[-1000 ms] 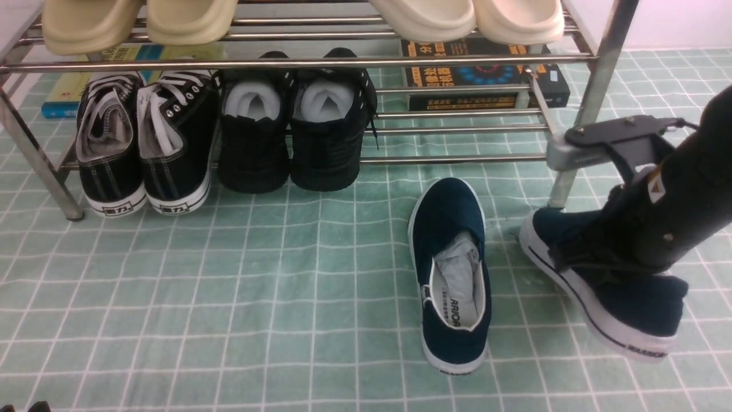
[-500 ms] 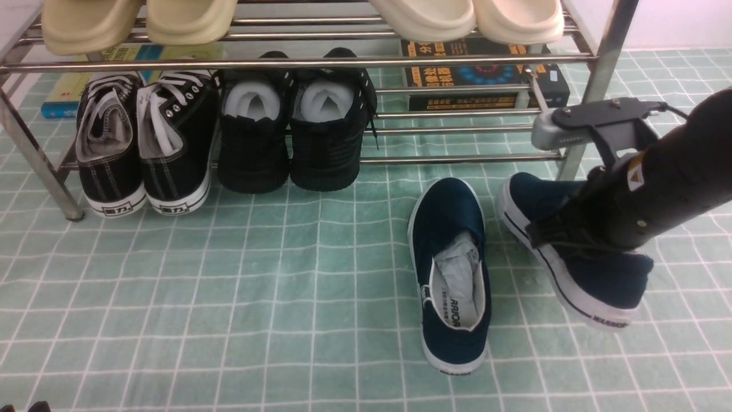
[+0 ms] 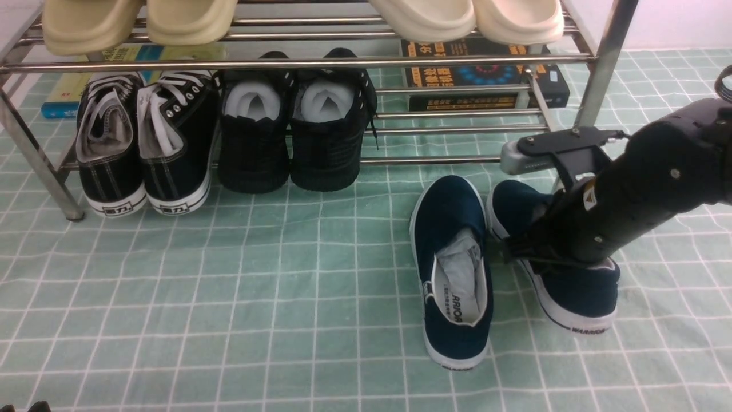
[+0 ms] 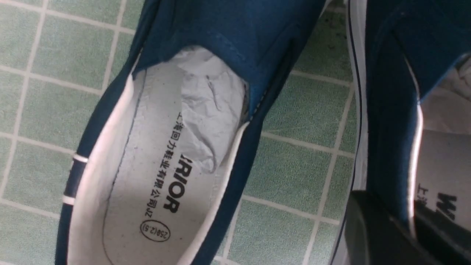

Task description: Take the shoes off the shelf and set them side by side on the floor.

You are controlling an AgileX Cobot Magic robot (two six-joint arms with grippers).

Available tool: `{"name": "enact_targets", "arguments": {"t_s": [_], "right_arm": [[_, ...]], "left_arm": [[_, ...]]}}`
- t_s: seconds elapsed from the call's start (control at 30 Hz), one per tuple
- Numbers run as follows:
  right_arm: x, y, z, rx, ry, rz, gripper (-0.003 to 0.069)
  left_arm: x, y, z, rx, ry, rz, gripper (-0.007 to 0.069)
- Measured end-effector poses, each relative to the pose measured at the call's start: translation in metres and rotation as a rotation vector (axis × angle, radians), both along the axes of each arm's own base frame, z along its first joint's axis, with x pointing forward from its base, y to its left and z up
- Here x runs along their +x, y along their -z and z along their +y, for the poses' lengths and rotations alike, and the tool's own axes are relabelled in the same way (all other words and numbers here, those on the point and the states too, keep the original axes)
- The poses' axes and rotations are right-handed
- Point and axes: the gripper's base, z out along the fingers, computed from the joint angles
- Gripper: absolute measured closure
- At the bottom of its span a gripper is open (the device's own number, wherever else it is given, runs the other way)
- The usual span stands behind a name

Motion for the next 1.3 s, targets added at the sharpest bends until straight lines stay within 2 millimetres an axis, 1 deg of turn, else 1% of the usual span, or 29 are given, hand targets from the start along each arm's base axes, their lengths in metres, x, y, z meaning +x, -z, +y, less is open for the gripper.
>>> {"name": "enact_targets", "arguments": {"t_s": [0.23, 0.3, 0.33, 0.4, 0.43, 0.5, 0.57, 0.63, 0.67, 0.7, 0.73, 0.77, 0.8, 0.83, 0.87, 0.93, 1.0, 1.03, 1.07, 1.13, 1.17, 1.23, 1.3], "right_arm": [[0.000, 0.000, 0.001, 0.034, 0.055, 0.012, 0.0613], [0.000, 0.000, 0.002, 0.058, 0.077, 0.026, 0.0586], [-0.001, 0.000, 0.003, 0.078, 0.091, 0.040, 0.0548], [-0.002, 0.000, 0.005, 0.103, 0.105, 0.055, 0.0505], [-0.003, -0.001, 0.007, 0.129, 0.114, 0.075, 0.0452], [-0.005, -0.004, 0.008, 0.140, 0.100, 0.106, 0.0396], [-0.008, -0.010, 0.009, 0.132, 0.063, 0.130, 0.0370], [-0.011, -0.023, 0.009, 0.112, 0.009, 0.141, 0.0367], [-0.013, -0.033, 0.008, 0.103, -0.026, 0.139, 0.0373], [-0.015, -0.036, 0.008, 0.098, -0.039, 0.141, 0.0377], [-0.019, -0.056, 0.007, 0.086, -0.101, 0.122, 0.0402], [-0.023, -0.070, 0.005, 0.080, -0.142, 0.105, 0.0426], [-0.023, -0.071, 0.005, 0.079, -0.144, 0.107, 0.0431], [-0.027, -0.085, 0.004, 0.071, -0.185, 0.091, 0.0459], [-0.035, -0.103, 0.000, 0.055, -0.245, 0.070, 0.0503], [-0.051, -0.128, -0.007, 0.035, -0.311, 0.037, 0.0582], [-0.063, -0.141, -0.013, 0.027, -0.335, 0.009, 0.0632], [-0.066, -0.145, -0.015, 0.027, -0.337, -0.002, 0.0644], [-0.077, -0.157, -0.021, 0.029, -0.342, -0.040, 0.0669], [-0.093, -0.172, -0.029, 0.041, -0.345, -0.096, 0.0673], [-0.095, -0.173, -0.030, 0.042, -0.346, -0.102, 0.0673], [-0.122, -0.186, -0.043, 0.060, -0.349, -0.169, 0.0673], [-0.143, -0.190, -0.053, 0.070, -0.350, -0.206, 0.0673]], "left_arm": [[0.000, 0.000, 0.000, 0.000, 0.000, 0.000, 0.0383], [0.000, 0.000, 0.000, 0.000, 0.000, 0.000, 0.0383], [0.000, 0.000, 0.000, 0.000, 0.000, 0.000, 0.0383], [0.000, 0.000, 0.000, 0.000, 0.000, 0.000, 0.0383], [0.000, 0.000, 0.000, 0.000, 0.000, 0.000, 0.0383], [0.000, 0.000, 0.000, 0.000, 0.000, 0.000, 0.0383], [0.000, 0.000, 0.000, 0.000, 0.000, 0.000, 0.0383], [0.000, 0.000, 0.000, 0.000, 0.000, 0.000, 0.0383], [0.000, 0.000, 0.000, 0.000, 0.000, 0.000, 0.0383], [0.000, 0.000, 0.000, 0.000, 0.000, 0.000, 0.0383], [0.000, 0.000, 0.000, 0.000, 0.000, 0.000, 0.0383], [0.000, 0.000, 0.000, 0.000, 0.000, 0.000, 0.0383], [0.000, 0.000, 0.000, 0.000, 0.000, 0.000, 0.0383], [0.000, 0.000, 0.000, 0.000, 0.000, 0.000, 0.0383], [0.000, 0.000, 0.000, 0.000, 0.000, 0.000, 0.0383], [0.000, 0.000, 0.000, 0.000, 0.000, 0.000, 0.0383], [0.000, 0.000, 0.000, 0.000, 0.000, 0.000, 0.0383], [0.000, 0.000, 0.000, 0.000, 0.000, 0.000, 0.0383], [0.000, 0.000, 0.000, 0.000, 0.000, 0.000, 0.0383], [0.000, 0.000, 0.000, 0.000, 0.000, 0.000, 0.0383], [0.000, 0.000, 0.000, 0.000, 0.000, 0.000, 0.0383], [0.000, 0.000, 0.000, 0.000, 0.000, 0.000, 0.0383], [0.000, 0.000, 0.000, 0.000, 0.000, 0.000, 0.0383]]}}
